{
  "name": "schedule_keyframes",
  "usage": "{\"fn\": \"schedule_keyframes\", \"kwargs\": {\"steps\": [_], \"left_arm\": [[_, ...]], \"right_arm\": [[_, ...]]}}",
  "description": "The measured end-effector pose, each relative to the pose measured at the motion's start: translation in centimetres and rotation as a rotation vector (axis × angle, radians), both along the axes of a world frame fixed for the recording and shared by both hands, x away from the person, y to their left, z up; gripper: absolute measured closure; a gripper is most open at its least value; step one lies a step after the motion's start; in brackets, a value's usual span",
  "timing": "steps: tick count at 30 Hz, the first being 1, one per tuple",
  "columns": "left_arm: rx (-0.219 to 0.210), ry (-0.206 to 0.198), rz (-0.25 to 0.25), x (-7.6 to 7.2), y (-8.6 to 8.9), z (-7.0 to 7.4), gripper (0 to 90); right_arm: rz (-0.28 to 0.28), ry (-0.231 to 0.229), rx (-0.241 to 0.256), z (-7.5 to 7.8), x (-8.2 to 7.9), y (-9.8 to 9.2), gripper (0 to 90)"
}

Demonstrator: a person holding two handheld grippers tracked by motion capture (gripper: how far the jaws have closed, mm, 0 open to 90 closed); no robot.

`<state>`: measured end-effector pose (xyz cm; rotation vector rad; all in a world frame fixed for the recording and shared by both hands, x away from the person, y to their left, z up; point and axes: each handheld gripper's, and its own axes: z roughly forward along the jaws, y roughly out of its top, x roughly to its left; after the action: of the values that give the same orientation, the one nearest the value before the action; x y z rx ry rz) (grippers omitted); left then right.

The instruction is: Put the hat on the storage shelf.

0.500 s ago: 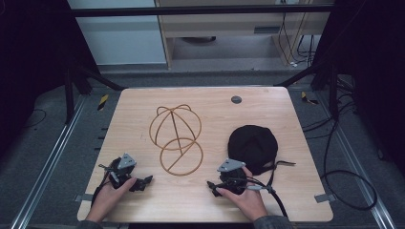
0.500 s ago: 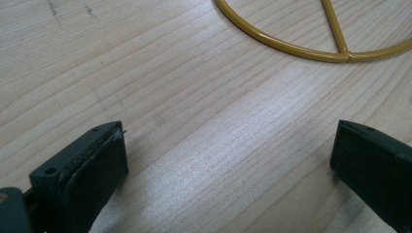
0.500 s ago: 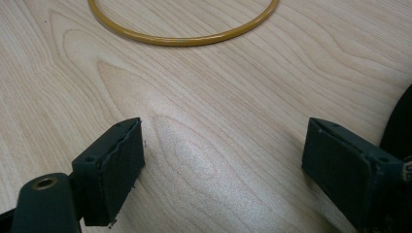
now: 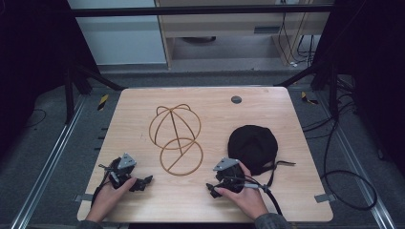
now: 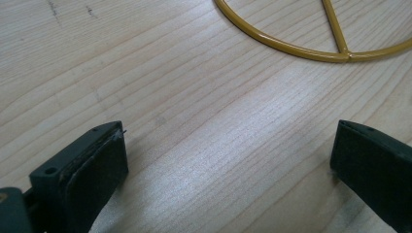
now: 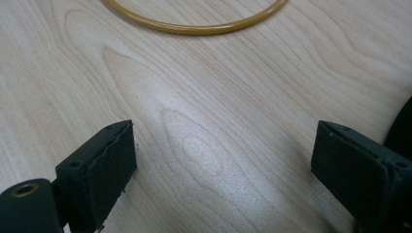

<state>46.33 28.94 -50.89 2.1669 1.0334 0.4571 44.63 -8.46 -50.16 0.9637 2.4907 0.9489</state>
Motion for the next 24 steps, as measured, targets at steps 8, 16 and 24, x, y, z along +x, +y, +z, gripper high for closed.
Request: {"fn": "schedule_keyframes", "kwargs": {"steps": [8,16,24], "left_arm": [[0.000,0.000,0.000,0.0,0.0,0.0,0.0],[0.000,0.000,0.000,0.0,0.0,0.0,0.0],[0.000,0.000,0.000,0.0,0.0,0.0,0.0]], "right_arm": [[0.098,0.001,-0.101,4.2,0.7,0.1,8.9],[0.096,0.012,-0.118,8.9,2.0,-1.9,10.1],[0.040,0.009,-0.139,11.3,2.6,-4.8,13.1]]}}
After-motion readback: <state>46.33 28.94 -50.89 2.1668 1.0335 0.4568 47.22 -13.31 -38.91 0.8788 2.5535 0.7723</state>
